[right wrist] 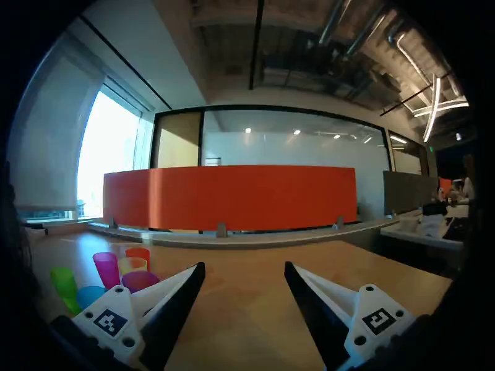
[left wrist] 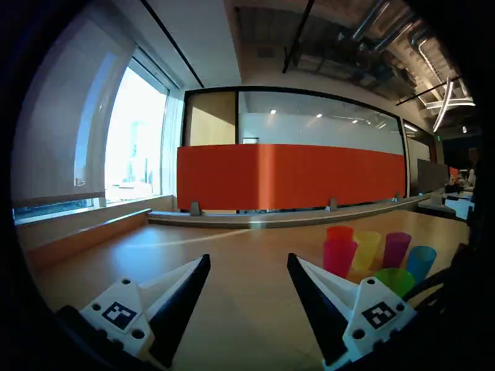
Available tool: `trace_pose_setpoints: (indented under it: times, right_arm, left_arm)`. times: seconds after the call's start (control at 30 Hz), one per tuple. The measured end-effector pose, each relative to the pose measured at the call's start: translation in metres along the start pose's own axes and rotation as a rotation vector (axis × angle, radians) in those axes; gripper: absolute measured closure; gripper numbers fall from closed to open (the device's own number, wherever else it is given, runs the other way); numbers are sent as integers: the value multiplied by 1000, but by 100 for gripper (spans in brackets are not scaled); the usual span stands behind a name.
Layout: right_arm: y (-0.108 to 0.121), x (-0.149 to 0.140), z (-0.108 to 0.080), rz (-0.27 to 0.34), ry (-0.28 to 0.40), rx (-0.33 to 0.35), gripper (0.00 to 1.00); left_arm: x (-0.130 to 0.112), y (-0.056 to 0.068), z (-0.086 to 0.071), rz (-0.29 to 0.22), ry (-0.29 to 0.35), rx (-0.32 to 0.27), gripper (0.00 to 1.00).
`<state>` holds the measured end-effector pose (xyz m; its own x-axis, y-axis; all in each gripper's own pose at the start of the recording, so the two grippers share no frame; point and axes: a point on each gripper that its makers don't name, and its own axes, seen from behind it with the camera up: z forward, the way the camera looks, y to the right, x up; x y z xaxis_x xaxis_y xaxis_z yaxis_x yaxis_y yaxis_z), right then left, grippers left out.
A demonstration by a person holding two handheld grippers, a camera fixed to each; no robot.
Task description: Pour water
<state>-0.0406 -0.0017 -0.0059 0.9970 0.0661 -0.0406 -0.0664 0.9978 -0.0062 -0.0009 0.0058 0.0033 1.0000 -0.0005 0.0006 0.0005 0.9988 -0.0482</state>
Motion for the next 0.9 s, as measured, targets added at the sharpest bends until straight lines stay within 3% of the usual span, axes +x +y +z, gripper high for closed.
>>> trace_pose_setpoints:
  times: [0.9]
  right_arm:
    - [1,-15,4,-15,-58,-3,1]
  left_arm:
    - [0,1,-1,0,0,0,8]
